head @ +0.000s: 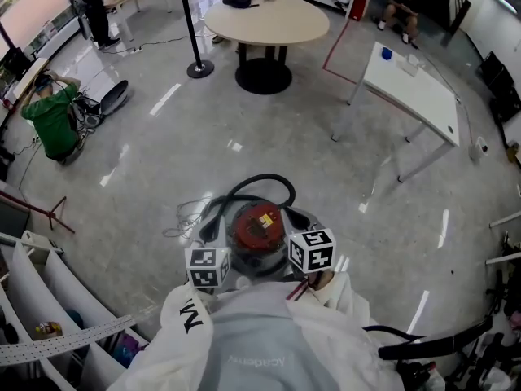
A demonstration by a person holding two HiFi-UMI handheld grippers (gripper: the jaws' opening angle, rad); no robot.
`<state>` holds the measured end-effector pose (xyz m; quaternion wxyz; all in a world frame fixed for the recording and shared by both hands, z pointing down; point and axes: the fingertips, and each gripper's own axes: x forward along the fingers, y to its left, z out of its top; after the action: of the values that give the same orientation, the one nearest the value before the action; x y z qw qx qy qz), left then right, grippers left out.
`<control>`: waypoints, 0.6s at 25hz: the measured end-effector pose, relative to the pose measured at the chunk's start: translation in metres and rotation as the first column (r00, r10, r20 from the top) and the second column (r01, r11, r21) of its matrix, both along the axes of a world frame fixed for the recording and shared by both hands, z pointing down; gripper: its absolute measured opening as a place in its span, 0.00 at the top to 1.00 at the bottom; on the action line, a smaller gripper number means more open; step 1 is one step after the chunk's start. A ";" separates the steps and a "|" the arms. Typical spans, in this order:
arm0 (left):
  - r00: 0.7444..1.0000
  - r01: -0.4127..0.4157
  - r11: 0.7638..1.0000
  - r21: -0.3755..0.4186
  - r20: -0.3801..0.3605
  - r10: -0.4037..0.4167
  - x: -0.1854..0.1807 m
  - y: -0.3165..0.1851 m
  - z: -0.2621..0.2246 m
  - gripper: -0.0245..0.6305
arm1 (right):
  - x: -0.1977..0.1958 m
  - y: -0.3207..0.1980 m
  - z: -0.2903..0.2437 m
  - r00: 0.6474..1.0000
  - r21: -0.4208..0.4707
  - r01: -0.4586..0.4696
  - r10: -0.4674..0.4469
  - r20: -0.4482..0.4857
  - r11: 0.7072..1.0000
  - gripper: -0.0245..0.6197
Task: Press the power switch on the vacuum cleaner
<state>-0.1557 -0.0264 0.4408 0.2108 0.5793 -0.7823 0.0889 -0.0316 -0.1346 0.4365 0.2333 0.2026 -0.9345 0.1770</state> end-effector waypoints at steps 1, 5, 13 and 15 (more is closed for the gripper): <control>1.000 0.002 1.000 0.000 0.001 -0.002 -0.002 0.002 0.000 0.96 | -0.002 0.002 0.000 1.000 0.000 0.002 -0.002 0.000 1.000 0.96; 1.000 -0.004 1.000 -0.001 0.004 0.004 -0.006 0.010 0.003 0.96 | -0.003 0.012 0.002 1.000 -0.002 -0.009 0.009 -0.007 1.000 0.96; 0.998 -0.061 0.998 -0.010 -0.005 0.061 -0.002 0.022 0.013 0.96 | 0.002 0.031 0.012 0.997 -0.017 -0.059 0.058 -0.043 0.998 0.96; 0.997 -0.074 0.997 -0.014 -0.012 0.074 0.000 0.024 0.017 0.96 | 0.005 0.037 0.015 0.996 -0.022 -0.070 0.069 -0.056 0.997 0.96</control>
<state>-0.1560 -0.0019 0.4576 0.2158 0.6070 -0.7584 0.0989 -0.0266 -0.0979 0.4518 0.2550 0.2370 -0.9178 0.1907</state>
